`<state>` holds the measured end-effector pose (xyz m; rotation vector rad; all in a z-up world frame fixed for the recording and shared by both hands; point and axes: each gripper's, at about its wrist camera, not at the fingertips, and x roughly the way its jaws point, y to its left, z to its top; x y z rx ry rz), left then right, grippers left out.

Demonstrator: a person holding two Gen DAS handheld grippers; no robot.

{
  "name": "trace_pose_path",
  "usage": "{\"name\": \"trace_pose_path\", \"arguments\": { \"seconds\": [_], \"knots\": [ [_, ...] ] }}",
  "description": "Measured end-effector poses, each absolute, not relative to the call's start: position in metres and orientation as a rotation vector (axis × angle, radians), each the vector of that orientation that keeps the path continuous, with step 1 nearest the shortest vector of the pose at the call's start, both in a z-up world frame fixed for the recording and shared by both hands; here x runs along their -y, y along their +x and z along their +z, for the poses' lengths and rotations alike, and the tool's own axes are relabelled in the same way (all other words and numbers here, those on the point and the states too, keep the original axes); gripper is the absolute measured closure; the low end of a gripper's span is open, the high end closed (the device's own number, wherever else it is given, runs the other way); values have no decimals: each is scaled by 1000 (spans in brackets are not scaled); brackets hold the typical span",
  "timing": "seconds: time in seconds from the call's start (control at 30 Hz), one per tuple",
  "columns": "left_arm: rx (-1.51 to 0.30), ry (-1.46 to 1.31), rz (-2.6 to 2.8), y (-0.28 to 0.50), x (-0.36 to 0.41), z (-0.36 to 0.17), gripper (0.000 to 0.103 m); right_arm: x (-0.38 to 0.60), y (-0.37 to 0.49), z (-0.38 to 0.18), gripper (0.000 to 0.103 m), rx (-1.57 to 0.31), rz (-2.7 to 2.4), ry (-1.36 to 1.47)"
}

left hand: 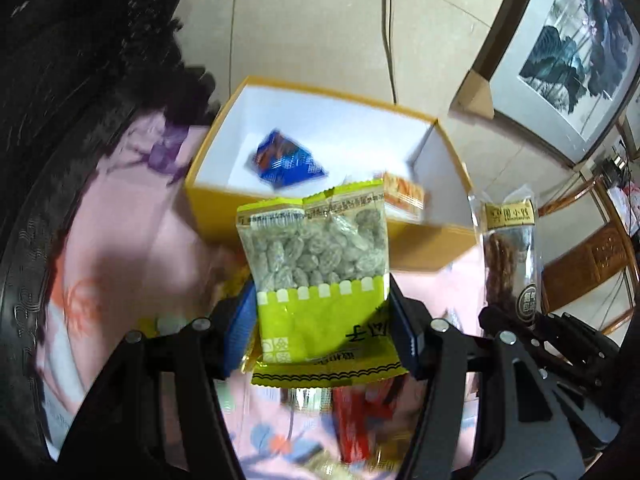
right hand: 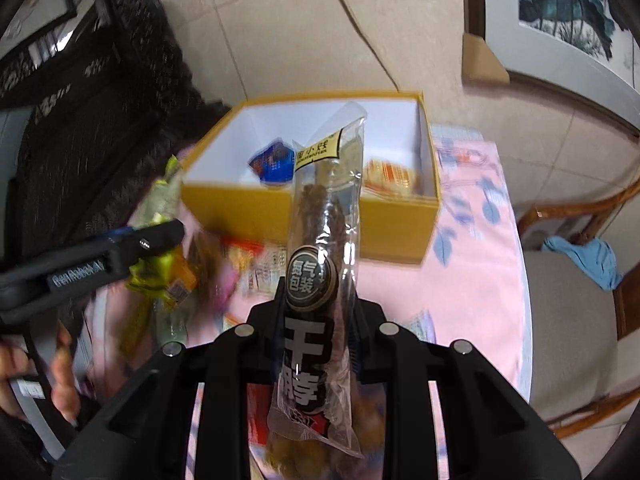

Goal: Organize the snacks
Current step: 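Lower the green seed bag and sausage pack into the yellow box, opening both grippers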

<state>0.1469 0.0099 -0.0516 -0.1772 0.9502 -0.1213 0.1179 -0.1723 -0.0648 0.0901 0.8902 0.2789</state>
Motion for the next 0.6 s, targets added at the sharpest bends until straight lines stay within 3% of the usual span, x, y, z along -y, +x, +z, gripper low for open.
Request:
{"name": "trace_pose_path", "arguments": {
  "seconds": [0.6],
  "knots": [
    [-931, -234, -125, 250, -24, -25, 42, 157, 208, -25, 77, -811, 303, 80]
  ]
}}
